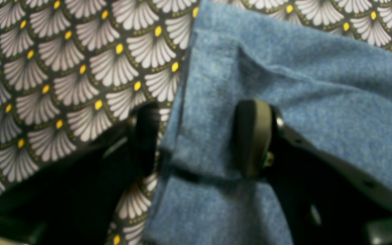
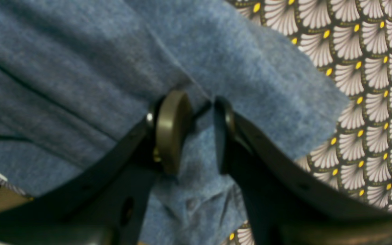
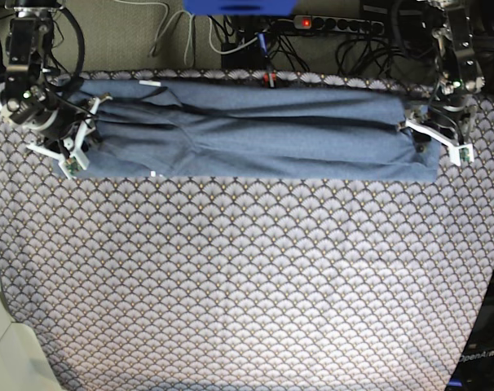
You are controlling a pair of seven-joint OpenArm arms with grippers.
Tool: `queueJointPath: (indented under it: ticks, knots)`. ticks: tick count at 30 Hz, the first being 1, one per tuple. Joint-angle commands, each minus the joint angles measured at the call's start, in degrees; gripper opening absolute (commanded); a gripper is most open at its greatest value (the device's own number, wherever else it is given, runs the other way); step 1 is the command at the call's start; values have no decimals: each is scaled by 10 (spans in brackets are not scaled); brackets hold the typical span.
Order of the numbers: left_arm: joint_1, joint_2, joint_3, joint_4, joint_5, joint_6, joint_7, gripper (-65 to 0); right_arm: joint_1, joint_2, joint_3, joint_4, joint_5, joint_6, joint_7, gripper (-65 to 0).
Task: Fold the T-shirt properly
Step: 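Adjust the left gripper's hold along the folded strip end, then carry the strip end with the left gripper toward the right gripper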
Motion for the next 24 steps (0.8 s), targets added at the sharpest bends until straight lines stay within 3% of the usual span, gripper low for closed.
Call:
queueJointPath:
  ticks: [1, 4, 9, 17, 24]
  knots:
    - [3, -1, -2, 0, 12, 8, 18, -303, 5, 9, 2, 10, 5, -1, 11, -470]
    - [4, 6, -1, 4, 12, 8, 18, -363, 5, 9, 2, 10, 5, -1, 11, -470]
    - [4, 6, -1, 0, 12, 8, 19, -650, 5, 9, 2, 10, 5, -1, 11, -470]
    - [7, 8, -1, 49, 12, 8, 19, -647, 5, 9, 3, 10, 5, -1, 11, -470]
    - [9, 33, -1, 140, 16, 10, 22, -647, 5, 9, 3, 10, 5, -1, 10, -470]
